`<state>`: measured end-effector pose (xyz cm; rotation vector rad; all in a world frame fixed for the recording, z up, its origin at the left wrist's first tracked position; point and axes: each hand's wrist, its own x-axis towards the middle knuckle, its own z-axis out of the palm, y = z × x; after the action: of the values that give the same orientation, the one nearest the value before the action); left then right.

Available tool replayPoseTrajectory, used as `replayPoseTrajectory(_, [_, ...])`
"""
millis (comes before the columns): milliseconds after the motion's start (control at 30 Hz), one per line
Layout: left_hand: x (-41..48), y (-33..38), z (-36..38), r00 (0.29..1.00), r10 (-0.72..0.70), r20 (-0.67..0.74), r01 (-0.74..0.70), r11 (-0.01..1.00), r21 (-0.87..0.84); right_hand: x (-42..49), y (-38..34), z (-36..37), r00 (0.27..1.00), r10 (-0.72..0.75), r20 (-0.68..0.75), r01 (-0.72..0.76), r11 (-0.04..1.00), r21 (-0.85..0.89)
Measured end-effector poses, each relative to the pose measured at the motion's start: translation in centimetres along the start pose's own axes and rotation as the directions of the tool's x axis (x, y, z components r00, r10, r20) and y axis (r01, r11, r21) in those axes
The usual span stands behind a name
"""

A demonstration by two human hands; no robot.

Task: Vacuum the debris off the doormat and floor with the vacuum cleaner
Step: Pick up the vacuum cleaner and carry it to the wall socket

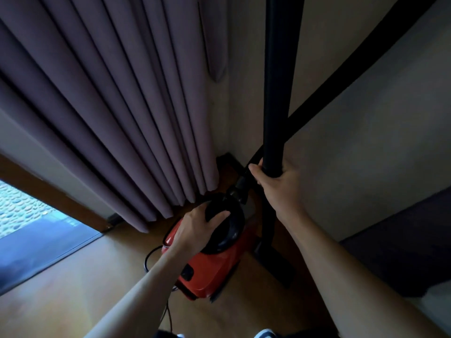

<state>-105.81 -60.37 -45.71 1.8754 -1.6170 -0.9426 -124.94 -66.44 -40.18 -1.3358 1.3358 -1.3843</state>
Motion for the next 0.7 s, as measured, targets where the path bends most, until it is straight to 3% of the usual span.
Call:
replayPoseTrajectory(267, [-2.4,10.4,-10.7,0.996,-0.01,-0.085,0.007,0.999,-0.042,1.8,-13.5,1.5,0.998,0.017,0.056,-0.017,1.0,-0.004])
replayPoseTrajectory(533, [-8.7,22.7,-25.9,0.99,-0.039,-0.135,0.042,0.999,0.023,1.4,-33.4,0.5,0.997,-0.04,0.067,0.044,0.997,-0.056])
replayPoseTrajectory(700, [-11.7,26.4,-31.9,0.982,-0.013,-0.187,0.016,1.0,0.016,0.7,-40.2,1.3,0.997,-0.027,0.069,0.03,0.999,-0.038])
